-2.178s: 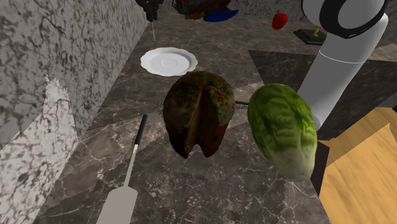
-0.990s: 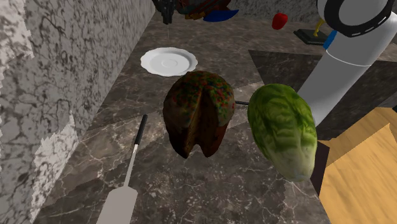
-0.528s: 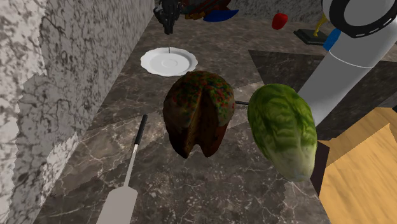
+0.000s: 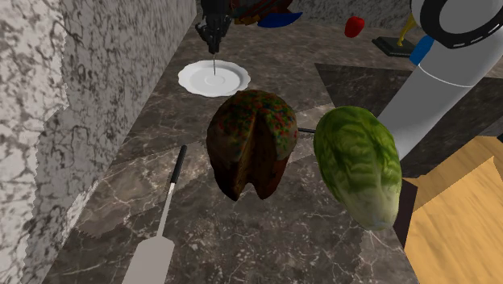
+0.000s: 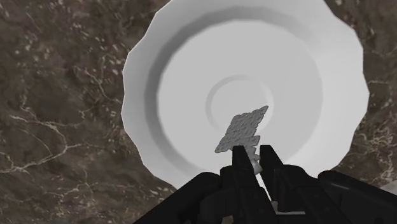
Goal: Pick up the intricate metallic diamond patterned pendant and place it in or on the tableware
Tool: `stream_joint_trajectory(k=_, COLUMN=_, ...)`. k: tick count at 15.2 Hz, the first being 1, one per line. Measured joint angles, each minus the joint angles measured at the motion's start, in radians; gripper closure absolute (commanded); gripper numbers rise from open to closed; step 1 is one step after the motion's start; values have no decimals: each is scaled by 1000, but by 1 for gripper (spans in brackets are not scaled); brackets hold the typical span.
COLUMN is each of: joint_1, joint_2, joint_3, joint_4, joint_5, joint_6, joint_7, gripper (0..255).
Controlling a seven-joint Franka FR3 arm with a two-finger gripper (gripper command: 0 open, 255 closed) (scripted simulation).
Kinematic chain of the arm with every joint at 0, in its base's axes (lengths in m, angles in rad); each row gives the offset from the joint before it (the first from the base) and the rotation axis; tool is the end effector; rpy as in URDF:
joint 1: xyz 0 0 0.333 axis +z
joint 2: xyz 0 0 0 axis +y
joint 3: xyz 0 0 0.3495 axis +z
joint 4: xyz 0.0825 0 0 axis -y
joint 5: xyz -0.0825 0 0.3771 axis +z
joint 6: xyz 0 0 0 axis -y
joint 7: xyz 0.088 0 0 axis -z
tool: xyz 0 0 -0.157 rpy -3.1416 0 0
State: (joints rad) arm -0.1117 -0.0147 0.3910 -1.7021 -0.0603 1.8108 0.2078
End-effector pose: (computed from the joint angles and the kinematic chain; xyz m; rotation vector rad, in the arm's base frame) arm 0.5482 0.1504 0.5764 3.0984 0.1280 0.2085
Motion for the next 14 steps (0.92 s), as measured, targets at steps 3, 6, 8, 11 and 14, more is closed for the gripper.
stream_joint_trajectory(k=3, joint_1=0, joint_2=0, joint_3=0, joint_4=-2, joint_5=0, joint_6=2, joint_7=0, gripper=255)
stream_joint_trajectory(k=6, joint_1=0, joint_2=0, joint_3=0, joint_4=-2, joint_5=0, joint_6=2, joint_7=0, gripper=0)
stream_joint_trajectory(k=8, joint_1=0, joint_2=0, joint_3=0, joint_4=-2, joint_5=0, joint_6=2, joint_7=0, gripper=0)
stream_joint_trajectory(k=11, joint_1=1, joint_2=-2, joint_3=1, joint_4=14, joint_5=1, joint_6=-15, joint_7=0, gripper=0)
stream_joint_trajectory(k=14, joint_1=3, joint_2=1, joint_3=3, joint_4=101, joint_5=0, joint_6=-98, joint_7=-1, gripper=0)
